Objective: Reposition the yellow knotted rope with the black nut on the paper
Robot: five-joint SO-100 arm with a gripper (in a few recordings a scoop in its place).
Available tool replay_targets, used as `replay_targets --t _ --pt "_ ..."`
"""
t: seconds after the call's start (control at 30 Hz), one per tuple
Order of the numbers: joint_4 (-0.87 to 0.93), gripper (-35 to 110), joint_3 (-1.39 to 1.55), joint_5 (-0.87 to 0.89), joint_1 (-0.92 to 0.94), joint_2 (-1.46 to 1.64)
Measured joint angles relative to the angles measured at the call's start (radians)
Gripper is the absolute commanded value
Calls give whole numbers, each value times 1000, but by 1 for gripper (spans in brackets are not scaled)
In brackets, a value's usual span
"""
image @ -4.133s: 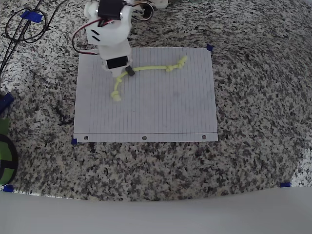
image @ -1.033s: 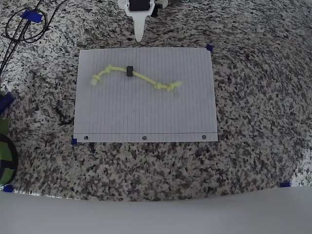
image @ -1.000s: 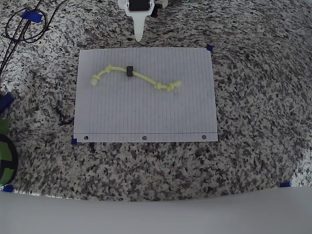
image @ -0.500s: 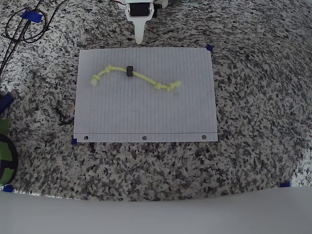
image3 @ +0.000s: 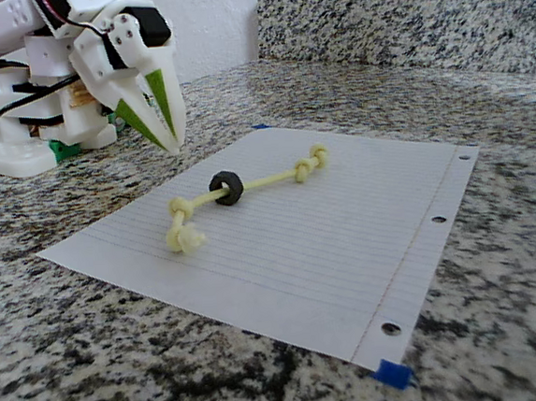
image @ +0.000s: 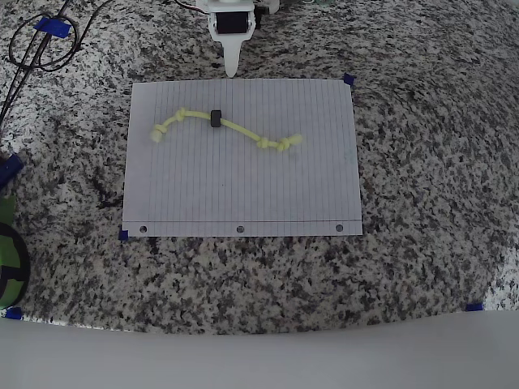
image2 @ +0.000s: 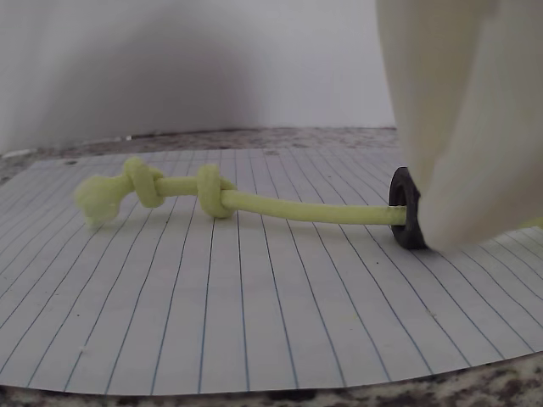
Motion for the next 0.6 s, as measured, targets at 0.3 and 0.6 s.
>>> replay_targets --t 0.3,0.6 --pt "-25 0 38 0 23 0" --pt "-26 0 38 0 40 0"
